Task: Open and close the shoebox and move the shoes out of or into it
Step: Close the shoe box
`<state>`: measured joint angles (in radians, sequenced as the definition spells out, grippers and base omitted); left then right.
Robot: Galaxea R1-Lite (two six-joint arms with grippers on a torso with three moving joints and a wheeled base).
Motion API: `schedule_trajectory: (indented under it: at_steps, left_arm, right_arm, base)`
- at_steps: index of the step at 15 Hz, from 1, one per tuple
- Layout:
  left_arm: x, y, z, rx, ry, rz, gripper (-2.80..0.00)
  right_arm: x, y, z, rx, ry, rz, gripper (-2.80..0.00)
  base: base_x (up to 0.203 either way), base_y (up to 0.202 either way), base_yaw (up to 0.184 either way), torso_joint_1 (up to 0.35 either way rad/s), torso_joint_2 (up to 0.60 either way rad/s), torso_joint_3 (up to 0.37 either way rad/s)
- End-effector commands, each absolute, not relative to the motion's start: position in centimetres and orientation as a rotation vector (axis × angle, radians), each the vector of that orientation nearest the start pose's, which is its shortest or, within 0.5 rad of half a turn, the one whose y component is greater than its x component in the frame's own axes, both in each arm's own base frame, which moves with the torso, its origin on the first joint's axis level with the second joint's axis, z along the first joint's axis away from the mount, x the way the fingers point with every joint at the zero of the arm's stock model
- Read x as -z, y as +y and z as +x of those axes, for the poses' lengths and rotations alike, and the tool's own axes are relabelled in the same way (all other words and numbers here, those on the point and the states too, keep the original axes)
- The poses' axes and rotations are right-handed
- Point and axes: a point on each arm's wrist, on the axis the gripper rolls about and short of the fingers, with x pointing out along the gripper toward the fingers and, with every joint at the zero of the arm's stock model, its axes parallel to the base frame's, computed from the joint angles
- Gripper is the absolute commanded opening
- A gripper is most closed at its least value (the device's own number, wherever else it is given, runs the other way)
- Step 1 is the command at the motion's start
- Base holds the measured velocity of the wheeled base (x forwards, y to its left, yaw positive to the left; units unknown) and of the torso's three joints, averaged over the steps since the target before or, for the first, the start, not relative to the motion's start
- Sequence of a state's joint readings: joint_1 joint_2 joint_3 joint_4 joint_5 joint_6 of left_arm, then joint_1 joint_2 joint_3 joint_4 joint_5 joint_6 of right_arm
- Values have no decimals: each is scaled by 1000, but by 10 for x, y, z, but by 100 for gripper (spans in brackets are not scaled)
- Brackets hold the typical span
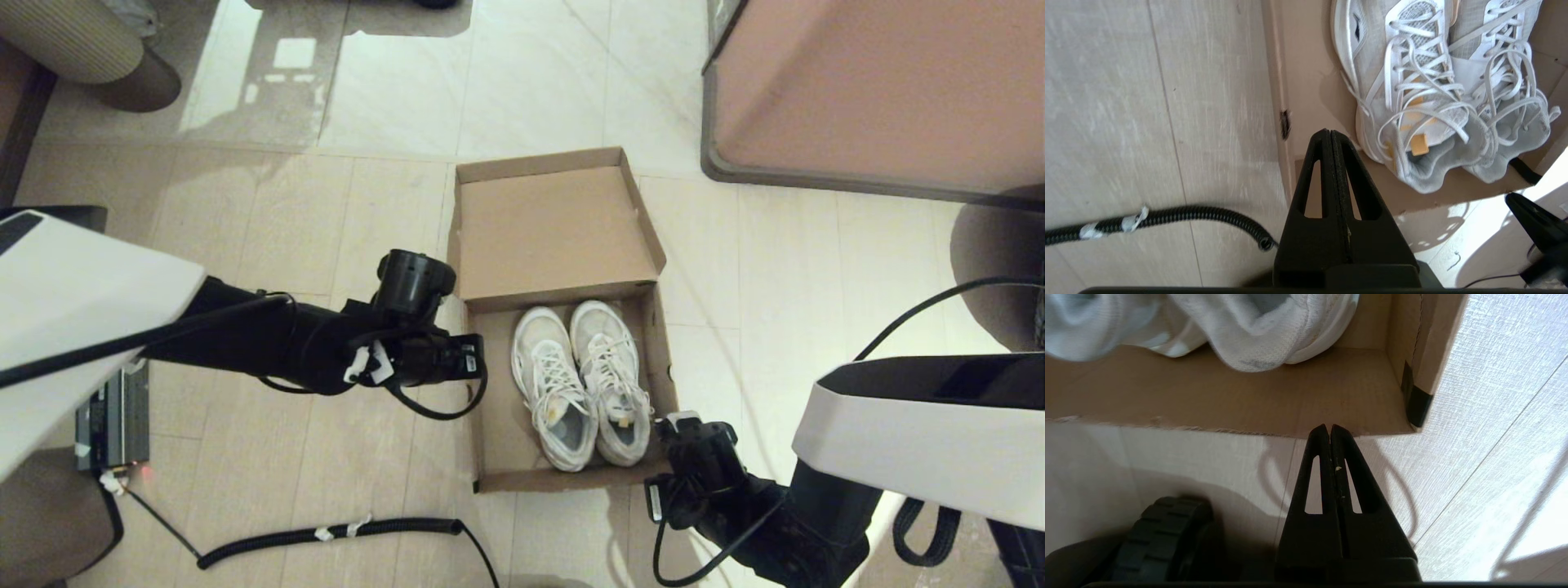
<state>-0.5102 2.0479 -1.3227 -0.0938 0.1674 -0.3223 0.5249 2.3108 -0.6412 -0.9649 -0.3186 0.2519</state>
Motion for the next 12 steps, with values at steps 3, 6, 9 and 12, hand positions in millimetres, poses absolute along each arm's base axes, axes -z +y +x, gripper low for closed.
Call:
schedule_trajectory:
  at_steps: [3,6,9,12]
  left_arm:
    - [-155,-185,344,224,633,-107,-280]
    - [-156,-181,348,210,625,-115,-280]
    - [-157,-170,354,183,622,-126,-280]
    - [-157,-162,358,165,620,-135,-280]
  right_arm:
    - [41,165,303,-108,677,-85,-280]
    - [47,158,289,-110,727,-135,-280]
    - [52,150,274,-101,778,-155,-280]
    - [48,151,271,-104,751,-149,-280]
  base:
    - [0,0,0,0,0,0]
    - [0,0,0,0,0,0]
    - [0,0,0,0,0,0]
    - [0,0,0,0,0,0]
